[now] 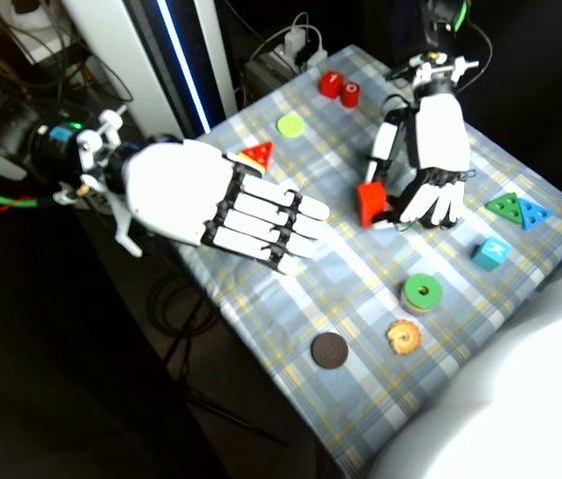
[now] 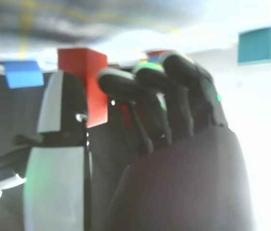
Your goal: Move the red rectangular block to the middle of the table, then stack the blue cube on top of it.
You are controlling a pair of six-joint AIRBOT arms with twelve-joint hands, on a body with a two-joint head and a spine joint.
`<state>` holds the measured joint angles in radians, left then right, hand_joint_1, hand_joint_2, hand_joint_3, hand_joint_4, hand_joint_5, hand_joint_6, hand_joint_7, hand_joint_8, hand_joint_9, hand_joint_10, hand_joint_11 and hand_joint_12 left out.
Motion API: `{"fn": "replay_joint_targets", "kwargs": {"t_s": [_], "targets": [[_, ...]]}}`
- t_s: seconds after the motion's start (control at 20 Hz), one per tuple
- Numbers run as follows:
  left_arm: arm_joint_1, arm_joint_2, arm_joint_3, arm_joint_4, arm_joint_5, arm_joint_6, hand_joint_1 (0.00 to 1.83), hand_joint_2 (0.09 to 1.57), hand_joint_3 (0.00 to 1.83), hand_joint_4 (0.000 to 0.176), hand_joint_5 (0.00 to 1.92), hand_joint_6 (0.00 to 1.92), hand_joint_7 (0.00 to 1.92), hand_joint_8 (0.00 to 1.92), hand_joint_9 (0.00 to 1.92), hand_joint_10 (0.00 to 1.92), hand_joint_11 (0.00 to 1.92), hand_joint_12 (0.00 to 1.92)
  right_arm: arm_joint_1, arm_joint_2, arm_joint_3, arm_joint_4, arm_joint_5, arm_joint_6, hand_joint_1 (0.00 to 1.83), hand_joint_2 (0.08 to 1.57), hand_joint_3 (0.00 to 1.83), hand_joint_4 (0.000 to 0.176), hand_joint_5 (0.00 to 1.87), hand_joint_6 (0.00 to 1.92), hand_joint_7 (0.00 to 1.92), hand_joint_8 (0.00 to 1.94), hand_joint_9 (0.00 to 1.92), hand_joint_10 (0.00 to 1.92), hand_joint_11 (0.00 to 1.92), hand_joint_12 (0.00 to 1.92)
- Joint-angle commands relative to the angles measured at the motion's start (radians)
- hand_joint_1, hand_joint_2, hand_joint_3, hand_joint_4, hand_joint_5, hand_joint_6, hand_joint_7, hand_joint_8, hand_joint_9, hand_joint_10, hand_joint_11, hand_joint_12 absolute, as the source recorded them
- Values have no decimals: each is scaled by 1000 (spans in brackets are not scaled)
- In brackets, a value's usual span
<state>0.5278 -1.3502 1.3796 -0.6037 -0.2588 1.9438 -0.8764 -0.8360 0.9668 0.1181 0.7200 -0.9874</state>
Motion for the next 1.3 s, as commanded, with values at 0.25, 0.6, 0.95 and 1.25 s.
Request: {"fn": "replay_joint_targets", "kwargs": {"t_s": [0.25, 0.6, 0.95, 1.25], "targets": [[10, 12, -14, 6, -101, -5, 861, 1131, 0, 56, 591, 105, 352, 44, 0, 582, 0, 860, 5, 0, 6, 4, 116, 10, 406, 1147, 0, 38, 0, 0, 0, 0, 0, 121, 0, 879], [48, 153, -179, 71, -252, -4, 719, 1096, 0, 145, 38, 0, 2, 0, 0, 0, 0, 0, 3, 0, 6, 4, 116, 18, 460, 1148, 0, 55, 0, 0, 0, 0, 0, 1, 0, 534], [150, 341, -382, 303, -598, -338, 329, 1288, 24, 68, 0, 0, 0, 0, 0, 0, 0, 0, -18, -27, 22, 22, 93, 34, 527, 1149, 0, 8, 14, 4, 90, 15, 85, 62, 0, 932], [234, 423, -463, 326, -788, -417, 481, 1360, 11, 0, 33, 8, 0, 0, 0, 0, 0, 0, -28, -107, 82, 102, 60, 34, 569, 1172, 1, 0, 228, 54, 341, 43, 0, 961, 0, 1625]]}}
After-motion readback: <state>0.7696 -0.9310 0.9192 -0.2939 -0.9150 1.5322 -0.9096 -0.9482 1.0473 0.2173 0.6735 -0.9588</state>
